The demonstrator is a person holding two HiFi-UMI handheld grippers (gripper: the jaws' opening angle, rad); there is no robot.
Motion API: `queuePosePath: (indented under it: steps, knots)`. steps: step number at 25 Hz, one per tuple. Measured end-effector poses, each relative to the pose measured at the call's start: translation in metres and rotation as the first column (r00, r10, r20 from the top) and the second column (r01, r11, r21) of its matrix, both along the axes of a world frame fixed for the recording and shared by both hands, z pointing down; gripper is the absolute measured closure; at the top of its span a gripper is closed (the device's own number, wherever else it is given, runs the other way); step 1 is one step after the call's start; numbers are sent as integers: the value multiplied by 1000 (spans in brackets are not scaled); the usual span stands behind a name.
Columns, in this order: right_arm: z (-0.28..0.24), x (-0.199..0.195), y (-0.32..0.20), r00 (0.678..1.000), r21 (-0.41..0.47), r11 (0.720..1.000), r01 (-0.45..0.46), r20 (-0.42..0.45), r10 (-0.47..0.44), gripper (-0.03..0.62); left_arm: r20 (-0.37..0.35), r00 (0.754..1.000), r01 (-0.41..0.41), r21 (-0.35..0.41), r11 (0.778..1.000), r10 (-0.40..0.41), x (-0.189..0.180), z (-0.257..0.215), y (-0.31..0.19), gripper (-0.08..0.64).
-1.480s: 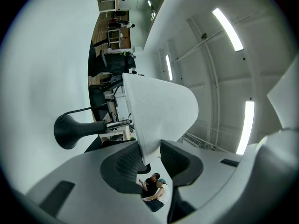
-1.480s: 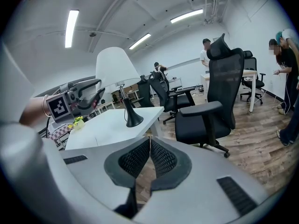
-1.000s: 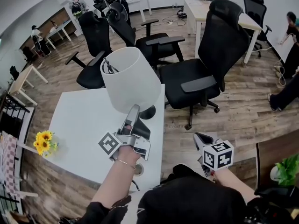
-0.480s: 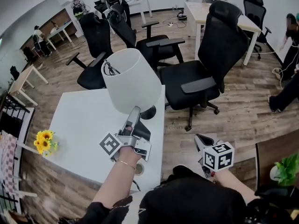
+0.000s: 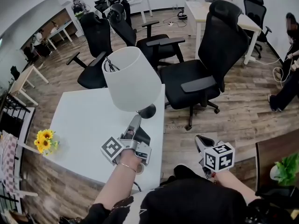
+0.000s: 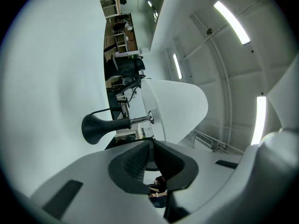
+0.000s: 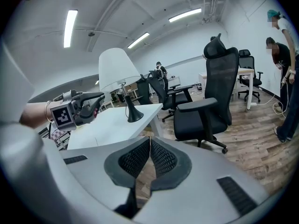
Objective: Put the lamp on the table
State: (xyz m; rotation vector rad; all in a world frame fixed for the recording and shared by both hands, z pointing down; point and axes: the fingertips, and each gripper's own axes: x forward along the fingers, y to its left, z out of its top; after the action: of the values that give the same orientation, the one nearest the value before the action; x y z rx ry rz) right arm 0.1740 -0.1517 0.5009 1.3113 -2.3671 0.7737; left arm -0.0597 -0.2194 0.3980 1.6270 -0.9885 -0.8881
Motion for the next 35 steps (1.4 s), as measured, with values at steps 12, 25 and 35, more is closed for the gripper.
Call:
queuePosePath:
  steps: [12,25,35]
  knots:
    - [-1,1,6,1000,-7,1000,25,-10,-25,572,-22,1000,6,11,1000,-6,-2,5,15,545]
    - [-9,-40,48,993,16,994,105,53,-105,574,25,999,-28,115,993,25,-17,-24,105,546]
    - [-53,-48,87,987,98,992,79,131,-92,576,833,553,-151,66,986,28,-55,3,197,546]
